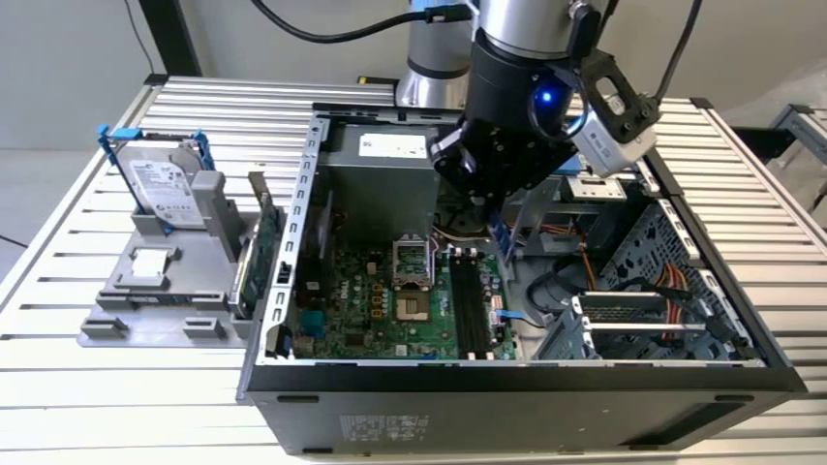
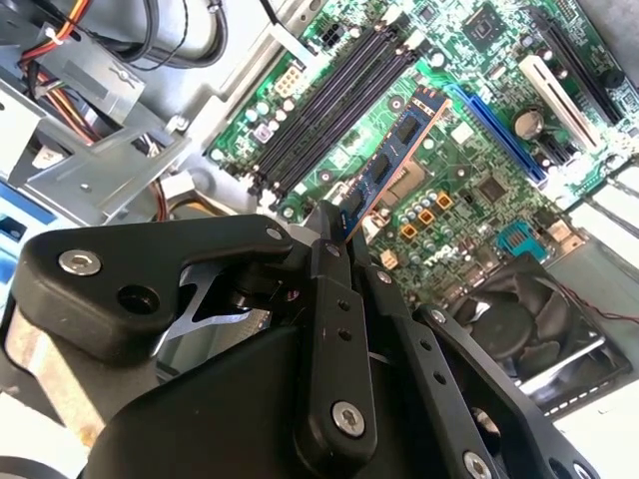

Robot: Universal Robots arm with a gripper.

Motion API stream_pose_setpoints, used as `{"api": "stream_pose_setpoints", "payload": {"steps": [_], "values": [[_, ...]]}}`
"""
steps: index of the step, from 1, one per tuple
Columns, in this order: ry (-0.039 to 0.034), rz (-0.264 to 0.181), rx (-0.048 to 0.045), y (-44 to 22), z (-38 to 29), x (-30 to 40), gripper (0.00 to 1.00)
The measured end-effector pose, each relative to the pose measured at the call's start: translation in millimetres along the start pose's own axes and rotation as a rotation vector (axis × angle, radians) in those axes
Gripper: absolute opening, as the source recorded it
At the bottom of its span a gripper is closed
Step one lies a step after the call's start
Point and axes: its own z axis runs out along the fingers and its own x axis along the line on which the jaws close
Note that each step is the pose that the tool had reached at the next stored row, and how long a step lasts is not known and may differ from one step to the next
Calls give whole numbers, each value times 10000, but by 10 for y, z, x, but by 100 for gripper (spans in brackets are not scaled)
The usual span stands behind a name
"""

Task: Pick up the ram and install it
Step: 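Insert the ram into the slot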

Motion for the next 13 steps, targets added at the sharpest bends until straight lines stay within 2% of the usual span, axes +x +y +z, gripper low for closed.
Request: {"api": "stream_pose_setpoints", "payload": {"steps": [8, 13], "values": [[1, 0, 2, -1, 103, 4, 0], [1, 25, 7, -3, 114, 5, 0]]}}
